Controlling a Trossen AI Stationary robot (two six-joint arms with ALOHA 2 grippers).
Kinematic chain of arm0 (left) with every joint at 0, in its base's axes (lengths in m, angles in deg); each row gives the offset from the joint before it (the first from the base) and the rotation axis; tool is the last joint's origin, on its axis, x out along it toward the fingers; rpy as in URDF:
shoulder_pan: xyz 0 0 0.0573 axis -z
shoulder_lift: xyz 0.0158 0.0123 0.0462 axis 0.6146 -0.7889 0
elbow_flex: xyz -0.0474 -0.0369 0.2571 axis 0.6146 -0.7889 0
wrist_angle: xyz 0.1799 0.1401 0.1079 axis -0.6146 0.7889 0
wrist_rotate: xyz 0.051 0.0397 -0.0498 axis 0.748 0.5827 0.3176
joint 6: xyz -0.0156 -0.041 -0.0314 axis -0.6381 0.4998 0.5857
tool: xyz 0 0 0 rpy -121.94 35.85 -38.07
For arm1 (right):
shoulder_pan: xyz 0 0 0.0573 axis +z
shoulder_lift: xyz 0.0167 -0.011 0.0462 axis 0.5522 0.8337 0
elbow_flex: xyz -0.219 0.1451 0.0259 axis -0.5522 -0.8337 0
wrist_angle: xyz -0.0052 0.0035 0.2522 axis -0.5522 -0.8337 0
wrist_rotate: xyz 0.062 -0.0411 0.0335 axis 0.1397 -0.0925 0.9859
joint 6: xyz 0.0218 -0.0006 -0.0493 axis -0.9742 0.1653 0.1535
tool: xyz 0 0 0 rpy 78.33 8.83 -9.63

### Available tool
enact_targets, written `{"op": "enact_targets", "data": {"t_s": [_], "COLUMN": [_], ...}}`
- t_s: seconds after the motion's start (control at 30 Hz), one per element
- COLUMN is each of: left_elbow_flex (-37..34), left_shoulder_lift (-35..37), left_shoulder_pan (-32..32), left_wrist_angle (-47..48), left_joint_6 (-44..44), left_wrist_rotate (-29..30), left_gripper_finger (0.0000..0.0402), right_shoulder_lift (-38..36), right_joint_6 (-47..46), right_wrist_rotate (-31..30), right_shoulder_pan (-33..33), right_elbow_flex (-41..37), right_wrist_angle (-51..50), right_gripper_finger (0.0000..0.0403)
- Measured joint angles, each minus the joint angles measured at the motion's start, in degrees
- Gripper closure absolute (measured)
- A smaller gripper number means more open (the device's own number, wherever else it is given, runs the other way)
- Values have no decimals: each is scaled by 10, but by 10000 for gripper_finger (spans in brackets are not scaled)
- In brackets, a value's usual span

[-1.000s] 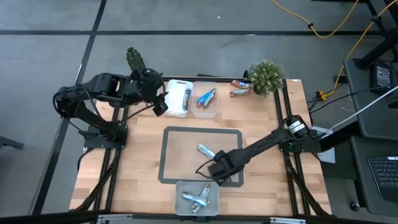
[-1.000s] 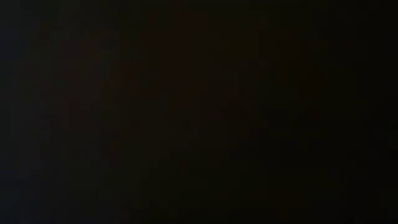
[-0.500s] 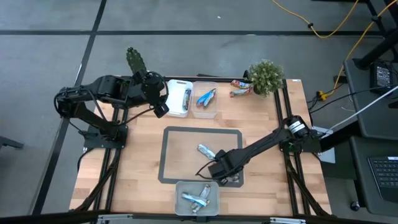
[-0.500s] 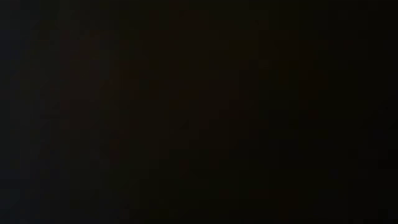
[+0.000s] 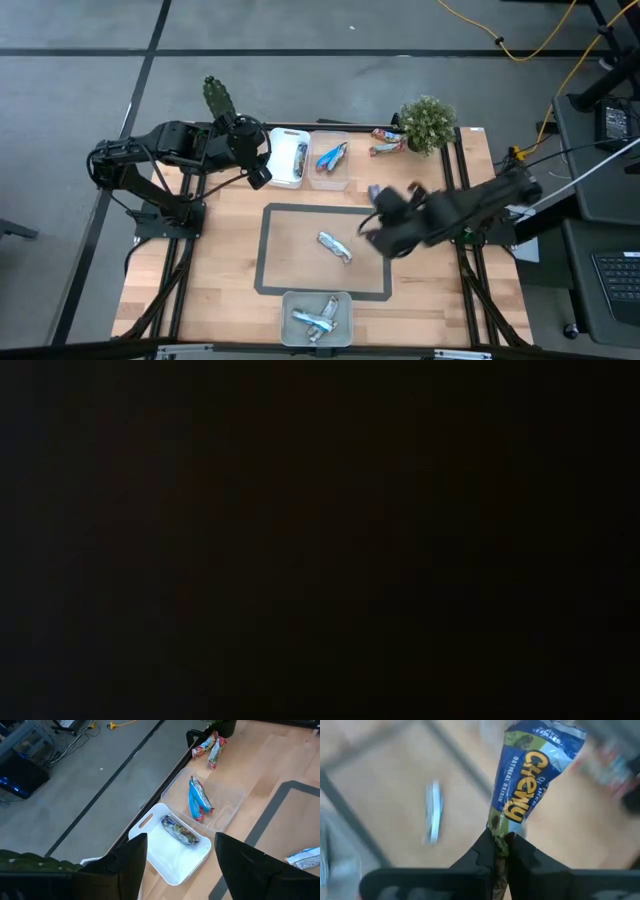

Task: Pick and place Granola Bars by type
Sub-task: Put the blue granola bar into the white bin

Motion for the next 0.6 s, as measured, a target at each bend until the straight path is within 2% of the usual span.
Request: {"op": "enact_targets", "data": {"t_s": [0.13, 0.3, 0.4, 0.6], "left_elbow_flex": [0, 0, 0, 0], "left_shoulder_lift": [0, 2, 2, -1], "left_shoulder_pan": [0, 17, 26, 30], "left_wrist_angle": [-28, -154, -240, -366], "left_joint_6": [-17, -88, -153, -257], "left_wrist_rotate": [-1, -7, -44, -139], "left_gripper_finger": [178, 178, 178, 178], "right_shoulder_lift": [-63, -101, -109, -104], "right_joint_6": [98, 283, 374, 561], "right_wrist_rotate": [-80, -92, -87, 3], "right_shoulder_pan": [-9, -38, -61, -117], "right_elbow_flex": [3, 3, 3, 3], "right_wrist_angle": [41, 140, 215, 376], "right_gripper_finger": [377, 379, 375, 379]}}
